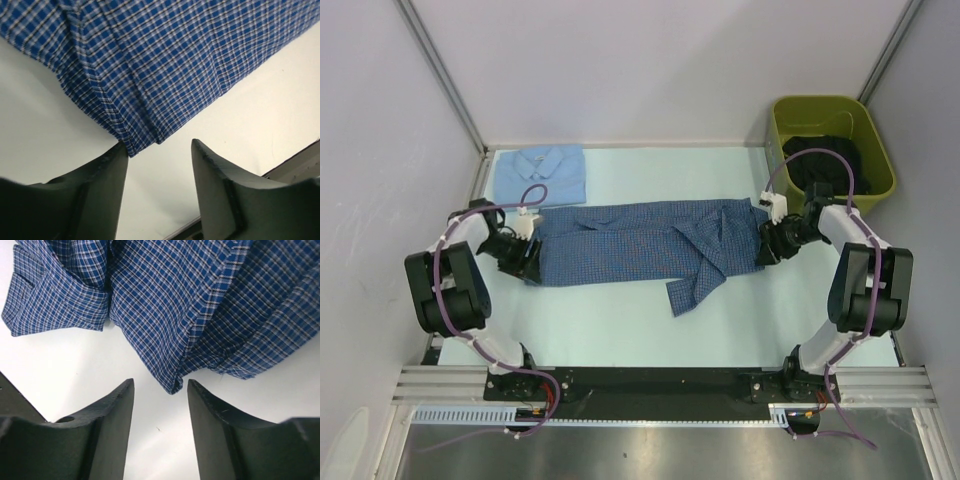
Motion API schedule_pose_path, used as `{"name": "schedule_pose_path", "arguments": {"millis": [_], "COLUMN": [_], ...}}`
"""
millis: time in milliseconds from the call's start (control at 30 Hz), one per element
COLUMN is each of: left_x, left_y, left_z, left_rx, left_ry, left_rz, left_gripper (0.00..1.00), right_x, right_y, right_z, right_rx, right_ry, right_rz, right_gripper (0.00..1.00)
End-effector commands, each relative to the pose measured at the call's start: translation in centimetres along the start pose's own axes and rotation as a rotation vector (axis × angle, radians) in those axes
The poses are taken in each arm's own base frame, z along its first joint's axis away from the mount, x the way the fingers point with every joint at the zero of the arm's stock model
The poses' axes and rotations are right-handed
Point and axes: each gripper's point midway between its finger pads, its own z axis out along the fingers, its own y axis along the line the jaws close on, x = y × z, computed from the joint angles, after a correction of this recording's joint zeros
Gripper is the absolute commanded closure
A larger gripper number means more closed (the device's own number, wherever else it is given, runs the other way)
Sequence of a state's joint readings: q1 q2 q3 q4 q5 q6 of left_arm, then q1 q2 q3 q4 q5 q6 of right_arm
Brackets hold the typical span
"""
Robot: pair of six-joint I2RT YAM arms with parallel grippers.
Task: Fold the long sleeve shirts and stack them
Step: Fold the shirt
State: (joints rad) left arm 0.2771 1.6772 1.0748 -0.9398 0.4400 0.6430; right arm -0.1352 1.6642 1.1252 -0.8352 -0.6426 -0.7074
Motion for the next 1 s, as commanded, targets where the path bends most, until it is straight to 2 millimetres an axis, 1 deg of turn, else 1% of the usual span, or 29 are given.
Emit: {"name": "schedule_pose_path", "arguments": {"millis": [0, 33, 67, 100, 133, 167, 200, 233, 267, 300, 333, 367, 400, 433, 467, 500, 533, 567, 667, 767, 833, 867, 933, 967], "left_x": [-0.2, -0.3, -0.2, -0.1, 0.0, 0.0, 0.1, 0.3, 0.2, 0.2, 0.3, 0.0, 0.2, 0.2, 0.0, 0.0, 0.0, 0.0, 0.1, 0.0, 0.0, 0.0, 0.1, 0.2], "left_y": [-1.6, -1.6, -1.6, -1.5, -1.5, -1.4, -1.3, -1.2, -1.1, -1.0, -0.8, -0.7, -0.7, -0.5, -0.4, -0.5, -0.5, -0.5, -0.8, -0.7, -0.7, -0.6, -0.6, -0.4], "left_z": [0.5, 0.6, 0.7, 0.8, 0.9, 0.9, 1.0, 1.1, 0.9, 0.8, 0.7, 0.4, 0.2, 0.0, -0.2, -0.3, -0.3, -0.3, -0.2, 0.0, 0.1, 0.1, 0.0, -0.2], "left_rx": [0.093, 0.091, 0.093, 0.093, 0.093, 0.092, 0.085, 0.087, 0.081, 0.079, 0.069, 0.061, 0.061, 0.053, 0.046, 0.046, 0.048, 0.051, 0.065, 0.069, 0.072, 0.070, 0.064, 0.051], "left_ry": [-0.030, -0.032, -0.029, -0.026, -0.022, -0.020, -0.010, -0.002, -0.002, 0.002, 0.007, 0.002, 0.009, 0.014, 0.009, 0.010, 0.013, 0.011, 0.011, 0.010, 0.011, 0.013, 0.017, 0.028], "left_rz": [-0.021, -0.021, -0.024, -0.025, -0.027, -0.029, -0.029, -0.031, -0.025, -0.028, -0.029, -0.024, -0.027, -0.025, -0.016, -0.017, -0.015, -0.016, -0.018, -0.024, -0.025, -0.028, -0.026, -0.020], "left_gripper": [0.46, 0.49, 0.55, 0.58, 0.64, 0.67, 0.71, 0.80, 0.84, 0.90, 1.00, 1.00, 1.00, 1.00, 1.00, 1.00, 1.00, 1.00, 1.00, 1.00, 1.00, 1.00, 1.00, 1.00], "right_x": [-0.5, -0.4, -0.3, -0.2, -0.2, -0.1, -0.1, 0.0, 0.1, 0.1, 0.1, 0.2, 0.1, 0.0, 0.0, -0.2, -0.3, -0.3, -0.1, 0.8, 1.1, 1.6, 1.8, 1.8], "right_y": [0.4, 0.4, 0.5, 0.5, 0.6, 0.4, 0.4, 0.2, 0.1, -0.2, -0.3, -0.7, -0.9, -1.1, -1.3, -1.2, -1.1, -0.9, -0.4, -0.5, -1.1, -1.3, -1.6, -1.8], "right_z": [0.7, 0.8, 0.9, 0.9, 1.0, 1.0, 1.0, 1.1, 1.1, 1.2, 1.1, 1.0, 0.8, 0.7, 0.5, 0.3, 0.2, 0.0, 0.0, 0.9, 1.6, 2.1, 2.4, 2.5], "right_rx": [-0.057, -0.059, -0.066, -0.069, -0.071, -0.068, -0.065, -0.061, -0.053, -0.047, -0.041, -0.023, -0.009, 0.001, 0.014, 0.019, 0.017, 0.015, -0.002, -0.003, 0.019, 0.015, 0.018, 0.021], "right_ry": [-0.045, -0.044, -0.040, -0.039, -0.036, -0.031, -0.029, -0.025, -0.014, -0.010, -0.003, 0.009, 0.011, 0.014, 0.019, 0.015, 0.008, 0.005, 0.003, 0.028, 0.039, 0.054, 0.074, 0.083], "right_rz": [0.012, 0.017, 0.024, 0.028, 0.031, 0.034, 0.036, 0.040, 0.043, 0.045, 0.045, 0.049, 0.046, 0.045, 0.048, 0.047, 0.044, 0.038, 0.031, 0.046, 0.041, 0.052, 0.056, 0.058], "right_gripper": [0.53, 0.55, 0.57, 0.61, 0.64, 0.67, 0.72, 0.76, 0.79, 0.85, 0.89, 0.92, 0.97, 0.99, 0.98, 0.80, 0.69, 0.54, 0.47, 0.46, 0.49, 0.55, 0.66, 0.78]}}
